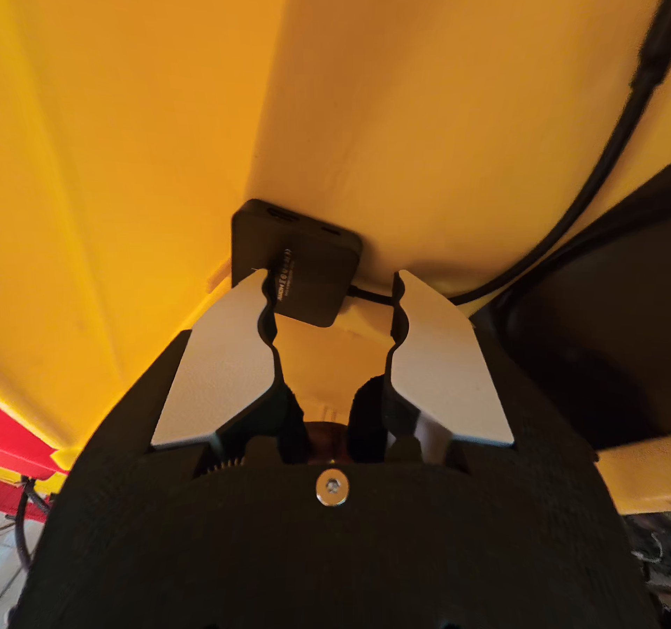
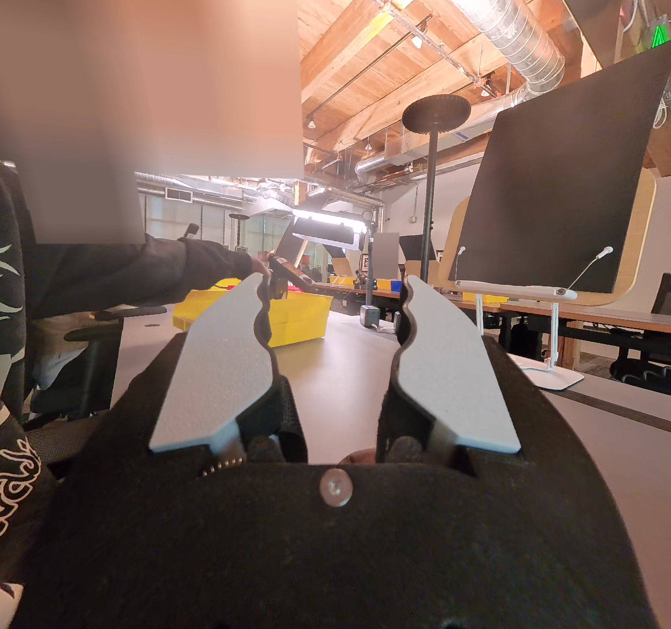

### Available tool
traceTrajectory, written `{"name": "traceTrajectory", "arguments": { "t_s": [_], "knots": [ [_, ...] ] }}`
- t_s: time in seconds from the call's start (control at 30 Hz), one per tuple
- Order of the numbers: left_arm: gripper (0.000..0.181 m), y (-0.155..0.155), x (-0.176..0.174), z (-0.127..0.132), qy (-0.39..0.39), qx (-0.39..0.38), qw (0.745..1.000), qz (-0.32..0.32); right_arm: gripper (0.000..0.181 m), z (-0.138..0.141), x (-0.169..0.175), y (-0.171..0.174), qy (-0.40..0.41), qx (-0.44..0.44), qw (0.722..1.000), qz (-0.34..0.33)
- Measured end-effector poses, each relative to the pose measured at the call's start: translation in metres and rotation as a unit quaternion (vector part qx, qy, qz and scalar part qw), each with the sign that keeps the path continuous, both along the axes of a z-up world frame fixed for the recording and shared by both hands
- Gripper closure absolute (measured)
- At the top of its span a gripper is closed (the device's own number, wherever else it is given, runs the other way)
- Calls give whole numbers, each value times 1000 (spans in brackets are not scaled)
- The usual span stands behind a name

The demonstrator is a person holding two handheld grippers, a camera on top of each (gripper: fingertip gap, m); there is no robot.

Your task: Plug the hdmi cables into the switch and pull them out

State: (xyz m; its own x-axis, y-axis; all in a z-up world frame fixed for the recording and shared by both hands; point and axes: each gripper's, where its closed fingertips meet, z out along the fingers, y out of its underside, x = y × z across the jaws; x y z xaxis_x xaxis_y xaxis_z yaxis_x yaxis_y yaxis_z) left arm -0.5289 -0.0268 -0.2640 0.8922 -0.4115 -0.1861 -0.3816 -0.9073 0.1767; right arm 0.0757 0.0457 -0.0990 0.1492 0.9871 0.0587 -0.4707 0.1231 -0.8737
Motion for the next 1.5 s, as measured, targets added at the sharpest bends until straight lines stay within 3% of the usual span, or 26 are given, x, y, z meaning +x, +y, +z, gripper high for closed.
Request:
{"name": "traceTrajectory", "arguments": {
  "t_s": [0.03,0.1,0.13,0.3,0.4,0.57,0.7,0.87,0.93,1.0,1.03,1.13,1.27,1.5],
  "knots": [
    [123,-4,5,2,-10,-9,1000,-7,112,0,0,0,1,0,1000,0],
    [150,-10,23,7,-61,-26,998,-4,113,1,1,0,3,0,1000,1],
    [151,-9,29,9,-80,-26,996,3,113,1,1,0,4,0,1000,1],
    [140,10,0,20,10,53,998,14,113,2,2,0,6,-4,1000,4],
    [123,3,-17,17,52,33,998,28,113,1,1,0,4,-4,1000,3],
    [107,7,-26,7,74,34,997,-8,113,-1,-2,1,-5,-5,1000,4],
    [132,2,-17,1,30,14,999,25,113,-3,-5,0,-12,-3,1000,4],
    [138,1,-7,1,31,13,999,-10,113,-2,-3,-1,-7,0,1000,5],
    [138,0,11,3,-14,14,1000,-17,113,-1,-1,-2,-3,1,1000,5],
    [159,3,37,8,-95,30,995,-12,113,0,2,-2,2,1,1000,5],
    [158,7,41,11,-102,42,994,-10,113,1,3,-2,5,0,1000,4],
    [145,21,17,24,-10,96,995,2,114,3,5,-1,14,-5,1000,8],
    [134,16,0,36,27,107,993,38,114,3,6,0,16,-8,1000,5],
    [172,38,37,111,-53,321,944,-54,114,8,-2,2,2,-50,998,44]
  ]
}}
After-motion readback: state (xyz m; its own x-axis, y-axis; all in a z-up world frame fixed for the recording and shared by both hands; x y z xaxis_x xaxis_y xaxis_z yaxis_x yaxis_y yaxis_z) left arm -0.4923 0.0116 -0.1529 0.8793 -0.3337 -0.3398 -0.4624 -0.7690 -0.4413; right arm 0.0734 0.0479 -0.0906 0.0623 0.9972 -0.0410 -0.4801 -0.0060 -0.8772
